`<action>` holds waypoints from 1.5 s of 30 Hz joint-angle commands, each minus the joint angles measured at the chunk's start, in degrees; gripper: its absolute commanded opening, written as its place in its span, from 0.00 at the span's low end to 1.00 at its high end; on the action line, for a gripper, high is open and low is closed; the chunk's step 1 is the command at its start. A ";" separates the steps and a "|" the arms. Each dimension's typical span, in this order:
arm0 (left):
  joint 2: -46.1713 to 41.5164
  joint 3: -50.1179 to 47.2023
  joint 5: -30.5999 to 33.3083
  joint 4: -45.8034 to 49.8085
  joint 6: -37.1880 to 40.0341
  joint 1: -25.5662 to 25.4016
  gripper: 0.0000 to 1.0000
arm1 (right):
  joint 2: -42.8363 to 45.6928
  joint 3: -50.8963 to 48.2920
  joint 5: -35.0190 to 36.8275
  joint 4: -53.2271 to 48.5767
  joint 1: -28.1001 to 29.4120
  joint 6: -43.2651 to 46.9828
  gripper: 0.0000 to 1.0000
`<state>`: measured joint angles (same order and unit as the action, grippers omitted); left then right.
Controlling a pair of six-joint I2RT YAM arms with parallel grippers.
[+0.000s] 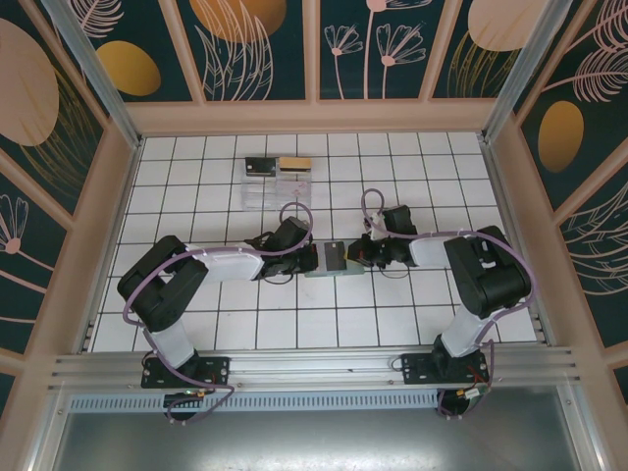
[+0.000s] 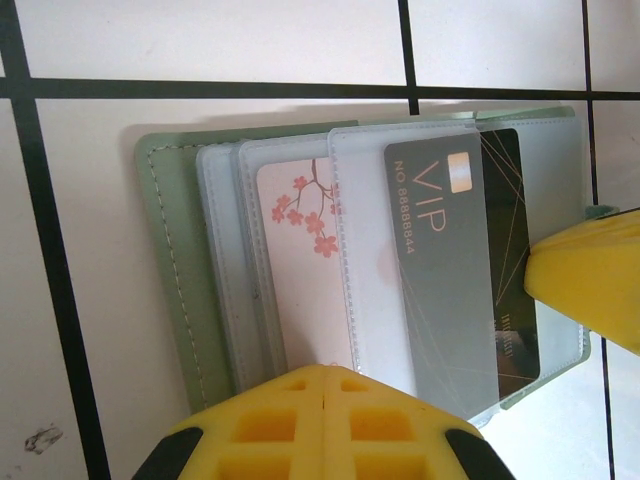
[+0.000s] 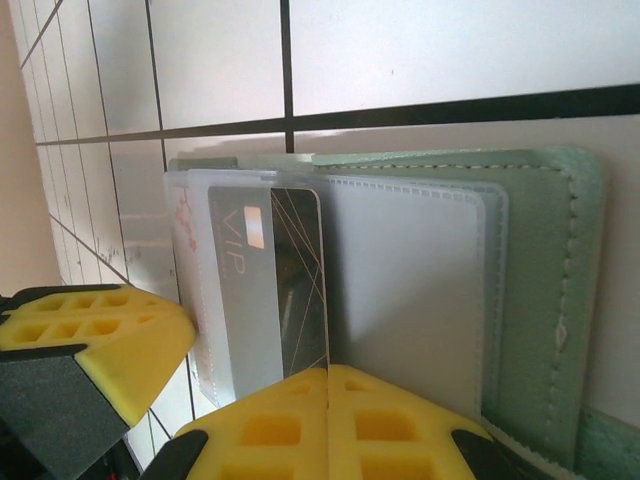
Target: Take the credit cards out of the card holder
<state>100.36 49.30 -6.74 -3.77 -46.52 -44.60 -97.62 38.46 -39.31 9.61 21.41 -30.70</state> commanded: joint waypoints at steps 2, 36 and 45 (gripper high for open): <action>-1.07 1.13 1.82 3.99 1.08 -0.23 0.05 | 1.39 -1.17 0.16 -0.60 -0.48 0.76 0.04; 4.45 3.62 1.16 3.86 1.08 -1.66 0.00 | -3.08 -2.25 -5.87 8.24 0.12 -2.87 0.21; 4.88 3.12 0.94 3.68 1.04 -1.67 0.00 | -3.70 -1.32 -4.90 7.18 0.83 -2.78 0.17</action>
<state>103.46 53.89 -5.72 -1.32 -46.06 -46.09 -99.92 36.97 -44.23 17.12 21.67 -33.34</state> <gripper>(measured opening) 0.069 0.178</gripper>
